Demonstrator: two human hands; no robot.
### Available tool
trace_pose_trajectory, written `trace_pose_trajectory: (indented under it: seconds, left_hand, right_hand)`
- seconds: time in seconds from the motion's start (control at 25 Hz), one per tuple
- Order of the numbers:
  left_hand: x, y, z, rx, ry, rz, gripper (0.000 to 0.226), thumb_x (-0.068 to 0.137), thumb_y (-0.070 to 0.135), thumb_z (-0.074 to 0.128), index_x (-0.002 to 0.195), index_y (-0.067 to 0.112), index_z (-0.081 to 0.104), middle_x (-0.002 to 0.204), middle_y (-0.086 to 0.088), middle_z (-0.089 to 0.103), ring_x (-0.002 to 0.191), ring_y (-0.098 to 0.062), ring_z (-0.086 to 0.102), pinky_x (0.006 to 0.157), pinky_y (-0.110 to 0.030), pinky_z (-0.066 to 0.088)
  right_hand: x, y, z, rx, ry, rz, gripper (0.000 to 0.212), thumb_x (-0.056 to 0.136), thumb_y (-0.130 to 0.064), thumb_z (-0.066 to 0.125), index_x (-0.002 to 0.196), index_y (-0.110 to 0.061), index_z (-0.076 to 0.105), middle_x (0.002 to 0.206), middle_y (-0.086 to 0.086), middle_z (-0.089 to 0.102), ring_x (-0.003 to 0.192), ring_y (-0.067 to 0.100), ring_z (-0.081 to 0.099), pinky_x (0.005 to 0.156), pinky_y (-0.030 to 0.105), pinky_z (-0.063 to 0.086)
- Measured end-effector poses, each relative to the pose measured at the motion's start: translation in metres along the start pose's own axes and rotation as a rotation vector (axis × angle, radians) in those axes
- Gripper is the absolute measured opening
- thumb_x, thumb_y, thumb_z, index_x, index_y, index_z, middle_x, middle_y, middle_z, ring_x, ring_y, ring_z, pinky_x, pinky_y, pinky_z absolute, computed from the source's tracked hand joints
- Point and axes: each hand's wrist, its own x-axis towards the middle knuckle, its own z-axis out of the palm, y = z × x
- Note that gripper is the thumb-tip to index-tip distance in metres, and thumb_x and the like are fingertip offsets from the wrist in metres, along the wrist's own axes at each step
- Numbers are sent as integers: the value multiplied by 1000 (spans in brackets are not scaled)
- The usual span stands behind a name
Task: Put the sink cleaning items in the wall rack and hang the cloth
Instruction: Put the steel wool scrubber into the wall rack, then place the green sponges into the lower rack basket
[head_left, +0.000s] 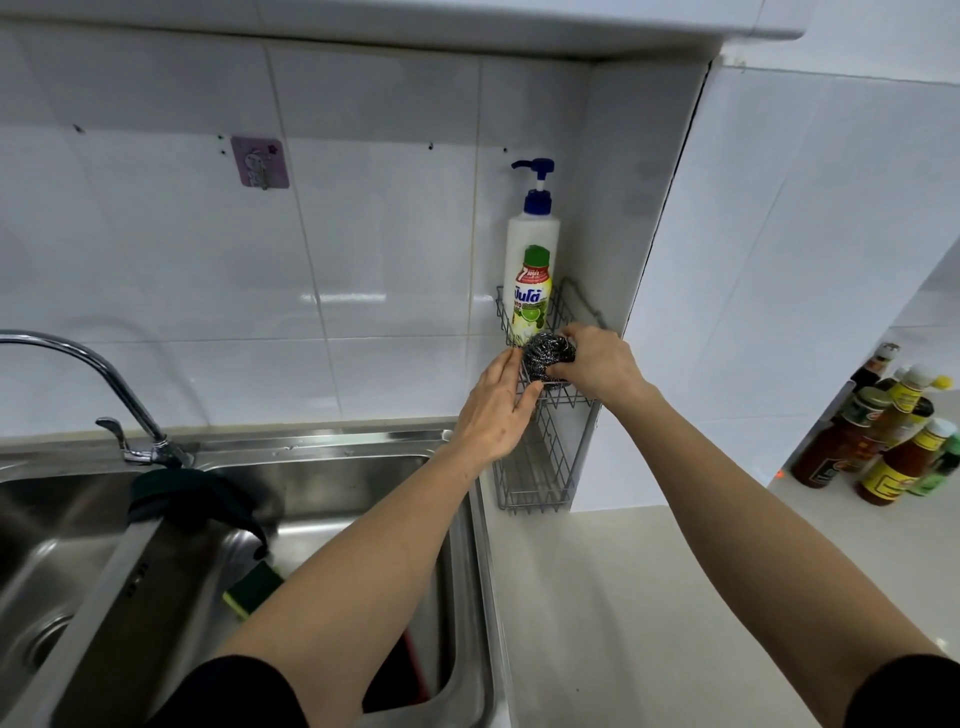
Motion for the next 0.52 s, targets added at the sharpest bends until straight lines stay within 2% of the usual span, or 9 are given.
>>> trace_pose_trajectory:
  seconds: [0.24,0.4,0.52]
  left_hand:
    - [-15,-17,-21,67,16,11,64,100,46,30,153,17,12,162,-2,11,147,-18,14,117,-34,18]
    - [-34,-52,-55,163,51,8,62,100,45,30,153,18,12,162,-2,11,148,-18,13,117,-37,18]
    - [-60,-99,-89,223,74,-37,61,101,45,29,153,19,14,162,-2,12,148,-18,13,117,-36,16]
  right_hand:
    - [-6,-13,-6,-67,93,-60,43,82,-19,70,123,-15,59,116,11,68,103,32,64,84,37,51]
    - [-13,-36,1,12,270,-230,44,84,-14,68,126,-20,58,126,7,63,111,30,62,88,42,52]
    - [-21,-63,21,133,322,-368,36,85,-14,66,120,-19,61,122,2,64,112,22,60,92,41,52]
